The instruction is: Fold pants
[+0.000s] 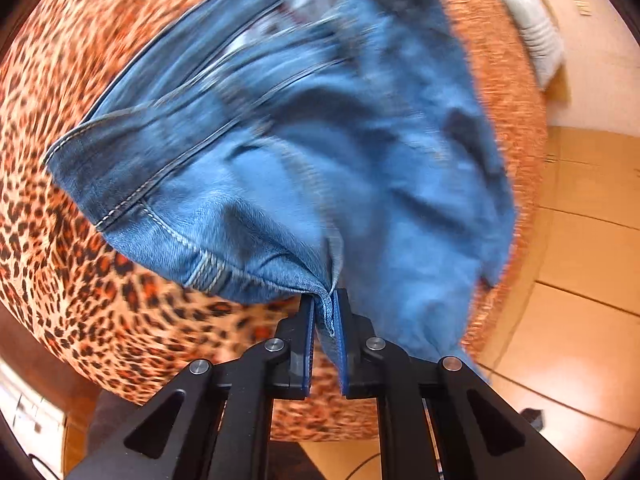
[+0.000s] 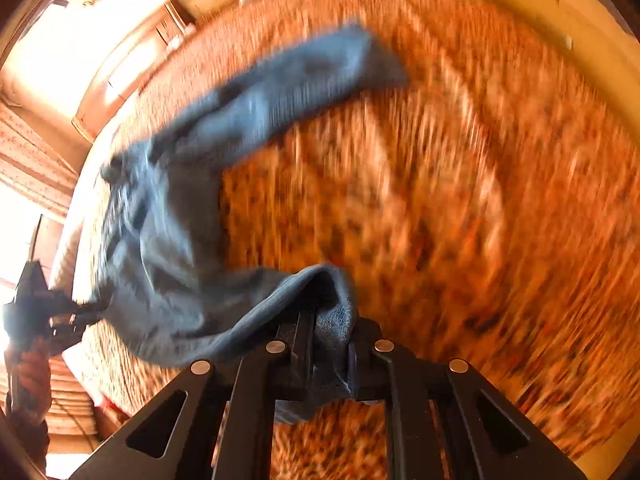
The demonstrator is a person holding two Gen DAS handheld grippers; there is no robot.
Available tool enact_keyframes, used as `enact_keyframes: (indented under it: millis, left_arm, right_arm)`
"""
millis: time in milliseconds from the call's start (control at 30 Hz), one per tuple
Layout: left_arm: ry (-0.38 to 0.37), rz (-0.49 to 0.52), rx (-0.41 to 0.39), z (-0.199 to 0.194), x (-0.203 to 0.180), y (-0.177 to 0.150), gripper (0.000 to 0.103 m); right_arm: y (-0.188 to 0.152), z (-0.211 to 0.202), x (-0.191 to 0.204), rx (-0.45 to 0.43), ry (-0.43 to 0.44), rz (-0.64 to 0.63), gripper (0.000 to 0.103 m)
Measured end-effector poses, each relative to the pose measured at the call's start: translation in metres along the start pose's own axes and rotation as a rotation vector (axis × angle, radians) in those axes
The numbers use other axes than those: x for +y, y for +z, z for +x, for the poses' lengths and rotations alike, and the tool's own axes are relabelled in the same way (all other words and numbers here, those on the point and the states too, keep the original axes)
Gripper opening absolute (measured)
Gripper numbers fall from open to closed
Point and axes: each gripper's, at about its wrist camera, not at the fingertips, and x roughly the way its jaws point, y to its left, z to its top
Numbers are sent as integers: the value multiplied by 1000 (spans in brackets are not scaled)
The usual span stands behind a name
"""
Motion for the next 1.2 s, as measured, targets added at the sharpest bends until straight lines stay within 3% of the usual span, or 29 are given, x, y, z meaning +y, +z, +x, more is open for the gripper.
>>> enact_keyframes:
  millis: [100, 200, 267, 333, 433, 500, 600, 667, 700, 767, 867, 967, 1000, 1067, 1133, 1200]
  left_arm:
    - [-28, 53, -40, -12, -20, -6, 8]
    - [19, 82, -27, -7, -17, -24, 8]
    - [93, 84, 9, 11, -2, -39, 8]
    - [176, 46, 69, 38, 24, -49, 8]
    - [207, -31, 146, 54, 55, -55, 7]
    - [216, 21, 154, 42, 57, -55, 7]
    - [208, 124, 127, 17, 52, -53, 10]
    - [227, 175, 35, -1, 46, -34, 19]
    - [237, 185, -12, -10, 39, -24, 36]
    - [289, 176, -111, -13, 32, 4, 53]
    - [337, 137, -136, -9, 24, 39, 54]
    - [325, 111, -131, 4, 22, 54, 55]
    - [336, 118, -127, 5, 19, 65, 55]
    - [355, 116, -101, 17, 22, 75, 55]
    - [318, 90, -59, 24, 21, 100, 55]
    - [307, 81, -27, 38, 21, 102, 56]
  right_arm:
    - [42, -60, 17, -191, -24, -101, 11]
    - [49, -103, 47, -327, -167, -321, 11]
    - [29, -99, 60, -329, -268, -456, 11]
    - [-3, -69, 50, -197, -319, -511, 11]
    - [-51, -10, 1, 102, -315, -380, 14]
    - [-68, -5, -19, 187, -275, -286, 20]
    - [-61, -27, -28, 166, -229, -221, 36]
    - [-40, -43, -39, 114, -186, -127, 46]
    - [-26, -47, -49, 85, -138, -43, 52]
    - [-5, -46, -63, 36, -47, 109, 54]
    - [20, -20, -66, 55, -22, 222, 54]
    - [22, -25, -68, 53, 182, 325, 53]
    - [22, -31, -61, 87, 148, 262, 53]
    - [21, -44, -46, 109, -87, 88, 56]
    - [26, -56, -53, 74, -142, 76, 56]
    - [38, -57, -72, 18, -127, 186, 61]
